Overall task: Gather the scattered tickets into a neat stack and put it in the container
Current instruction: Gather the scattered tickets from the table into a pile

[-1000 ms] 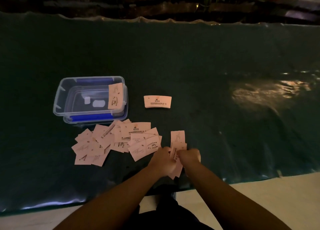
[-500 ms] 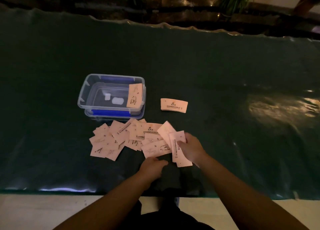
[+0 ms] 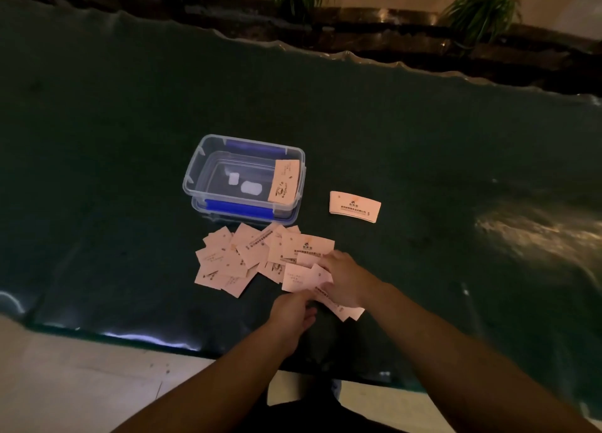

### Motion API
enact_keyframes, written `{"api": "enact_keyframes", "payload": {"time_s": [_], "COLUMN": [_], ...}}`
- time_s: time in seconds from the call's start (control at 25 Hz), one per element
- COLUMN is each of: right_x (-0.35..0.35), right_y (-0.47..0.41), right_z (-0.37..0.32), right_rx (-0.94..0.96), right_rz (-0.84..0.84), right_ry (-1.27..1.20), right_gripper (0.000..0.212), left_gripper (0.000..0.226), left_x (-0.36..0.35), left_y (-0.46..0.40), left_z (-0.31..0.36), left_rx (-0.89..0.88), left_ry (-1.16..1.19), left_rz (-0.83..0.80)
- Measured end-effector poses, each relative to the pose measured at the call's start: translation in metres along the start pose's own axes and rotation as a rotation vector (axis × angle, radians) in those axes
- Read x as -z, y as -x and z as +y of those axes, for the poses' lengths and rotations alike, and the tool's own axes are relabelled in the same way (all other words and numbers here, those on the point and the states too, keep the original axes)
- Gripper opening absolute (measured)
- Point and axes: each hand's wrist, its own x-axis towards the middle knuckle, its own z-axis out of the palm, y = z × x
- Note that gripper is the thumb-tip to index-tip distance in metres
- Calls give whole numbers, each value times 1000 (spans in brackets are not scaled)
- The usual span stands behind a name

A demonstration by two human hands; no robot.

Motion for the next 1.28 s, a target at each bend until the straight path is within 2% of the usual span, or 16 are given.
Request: {"api": "enact_keyframes", "payload": {"time_s": [0.08, 0.24, 0.4, 0.44, 0.56, 0.64, 0.84, 0.92, 1.12, 1.28], "right_x": [-7, -11, -5, -2, 13, 25, 47, 51, 43, 34], "right_y": [5, 16, 16, 14, 1, -12, -46, -55, -60, -58], "right_z": [0, 6, 13, 13, 11, 7, -2, -6, -10, -17], "right_rx": [-26, -101, -135, -135, -119, -111, -113, -133, -202, -261], "right_rz": [53, 143, 122, 113, 115, 122, 151, 150, 107, 131], "right_ry": [-53, -186, -221, -222, -220, -217, -244, -263, -292, -336], "right_gripper": [63, 75, 45, 43, 49, 48, 45, 50, 50, 40], "left_gripper": [10, 24, 25, 21, 9, 12, 53, 60, 64, 63], "left_x": [0, -6, -14, -15, -12, -6, 16, 22, 23, 19], "left_y": [-2, 0, 3, 3, 0, -5, -12, -13, -12, -11], "left_z": [0, 2, 10, 12, 18, 19, 25, 30, 46, 53], "left_rx": [-9, -23, -18, -6, 25, 15, -140, -217, -406, -408], "left_ry": [5, -24, -59, -64, -70, -57, -145, -219, -503, -579], "left_rz": [-36, -136, -211, -211, -146, -45, 155, 192, 186, 74]}}
